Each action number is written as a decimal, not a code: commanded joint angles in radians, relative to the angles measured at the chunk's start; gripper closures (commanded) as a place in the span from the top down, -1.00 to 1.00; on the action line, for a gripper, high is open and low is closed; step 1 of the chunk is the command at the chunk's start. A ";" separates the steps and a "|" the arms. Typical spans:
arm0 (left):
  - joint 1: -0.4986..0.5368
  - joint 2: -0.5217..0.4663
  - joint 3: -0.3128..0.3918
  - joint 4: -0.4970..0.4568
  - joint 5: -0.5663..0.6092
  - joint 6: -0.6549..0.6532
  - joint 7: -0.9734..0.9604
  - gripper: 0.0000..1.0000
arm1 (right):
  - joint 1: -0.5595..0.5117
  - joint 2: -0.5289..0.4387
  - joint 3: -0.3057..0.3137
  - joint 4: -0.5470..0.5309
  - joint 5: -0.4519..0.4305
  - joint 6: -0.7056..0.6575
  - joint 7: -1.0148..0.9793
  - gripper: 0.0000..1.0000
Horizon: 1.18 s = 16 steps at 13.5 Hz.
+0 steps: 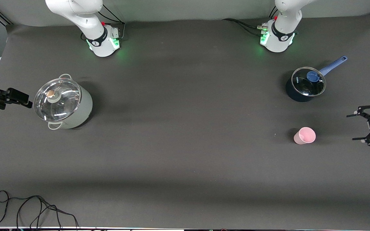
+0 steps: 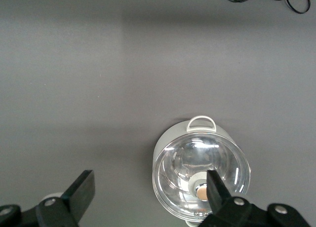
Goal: Transfer pink cup from left to right arm
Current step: 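Lower the left gripper beside the pink cup and close on it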
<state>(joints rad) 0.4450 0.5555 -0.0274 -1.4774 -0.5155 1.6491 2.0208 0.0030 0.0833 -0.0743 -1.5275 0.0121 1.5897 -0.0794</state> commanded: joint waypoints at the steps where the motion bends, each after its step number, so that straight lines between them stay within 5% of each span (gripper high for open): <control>1: 0.053 0.144 -0.011 0.075 -0.144 -0.028 0.217 0.98 | 0.002 0.004 -0.002 0.009 -0.011 0.013 -0.014 1.00; 7: 0.127 0.329 -0.017 0.083 -0.333 -0.084 0.547 0.98 | 0.002 0.009 -0.002 0.003 -0.011 0.019 -0.014 1.00; 16: 0.158 0.504 -0.017 0.091 -0.492 -0.227 0.607 0.98 | 0.003 0.004 -0.001 -0.011 -0.004 0.029 -0.007 1.00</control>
<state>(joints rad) 0.5931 1.0268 -0.0372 -1.4157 -0.9741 1.4502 2.6149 0.0031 0.0925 -0.0743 -1.5317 0.0118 1.6079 -0.0794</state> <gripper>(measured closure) 0.004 0.000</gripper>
